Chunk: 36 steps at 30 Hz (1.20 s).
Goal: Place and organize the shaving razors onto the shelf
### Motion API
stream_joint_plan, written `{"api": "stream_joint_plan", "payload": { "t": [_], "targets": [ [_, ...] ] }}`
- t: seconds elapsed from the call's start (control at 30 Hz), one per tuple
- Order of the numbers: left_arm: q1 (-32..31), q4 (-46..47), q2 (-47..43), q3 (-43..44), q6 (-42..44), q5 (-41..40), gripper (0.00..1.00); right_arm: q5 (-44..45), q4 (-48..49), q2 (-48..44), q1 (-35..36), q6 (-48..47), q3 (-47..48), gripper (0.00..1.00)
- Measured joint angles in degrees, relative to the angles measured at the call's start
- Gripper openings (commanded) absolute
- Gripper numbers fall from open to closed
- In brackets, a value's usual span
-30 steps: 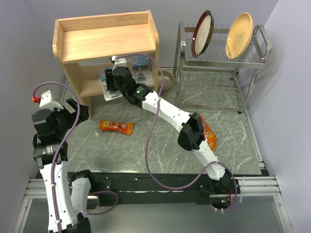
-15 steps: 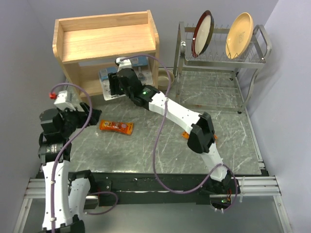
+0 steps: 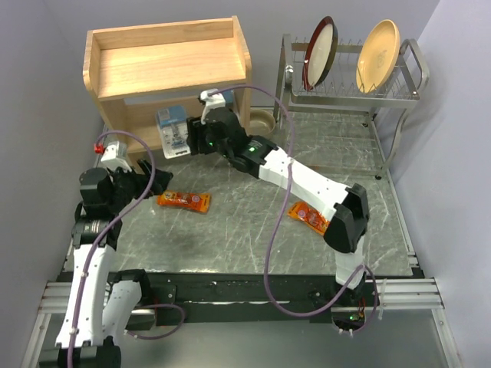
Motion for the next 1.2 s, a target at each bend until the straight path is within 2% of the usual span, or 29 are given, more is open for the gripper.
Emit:
{"api": "stream_joint_plan", "payload": {
  "t": [0.07, 0.17, 0.33, 0.53, 0.7, 1.0, 1.07, 1.1, 1.2],
  "targets": [
    [1.4, 2.1, 2.5, -0.2, -4.8, 0.9, 0.87, -1.0, -0.9, -2.9, -1.1, 0.2, -4.2, 0.66],
    [3.3, 5.5, 8.0, -0.3, -12.5, 1.1, 0.8, -2.3, -1.9, -8.9, -2.9, 0.1, -11.2, 0.66],
    [3.3, 13.5, 17.2, -0.5, -24.3, 1.7, 0.76, -2.2, -2.6, -21.1, -4.8, -1.4, -22.9, 0.66],
    [2.8, 21.2, 21.3, -0.9, -33.6, 2.2, 0.66, -0.5, -2.1, -31.1, -4.8, -4.2, -31.7, 0.67],
    [2.8, 25.6, 23.0, -2.1, -38.7, 2.1, 0.49, 0.5, -2.0, -31.3, -4.8, -6.2, -35.1, 0.67],
    [2.6, 29.5, 25.7, -3.7, -44.4, 2.3, 0.31, 1.0, -1.8, -29.5, -4.8, -7.9, -35.4, 0.67],
    [2.6, 30.3, 25.7, -3.7, -45.3, 2.3, 0.22, 1.0, -1.8, -29.4, -4.8, -8.1, -35.4, 0.67],
    [2.6, 30.4, 25.7, -3.7, -45.6, 2.3, 0.14, 1.0, -1.8, -29.4, -4.8, -8.1, -35.4, 0.67],
    [3.1, 30.4, 25.3, -3.7, -46.3, 2.6, 0.08, 1.0, -1.7, -29.2, -4.8, -8.3, -35.4, 0.67]
  ]
}}
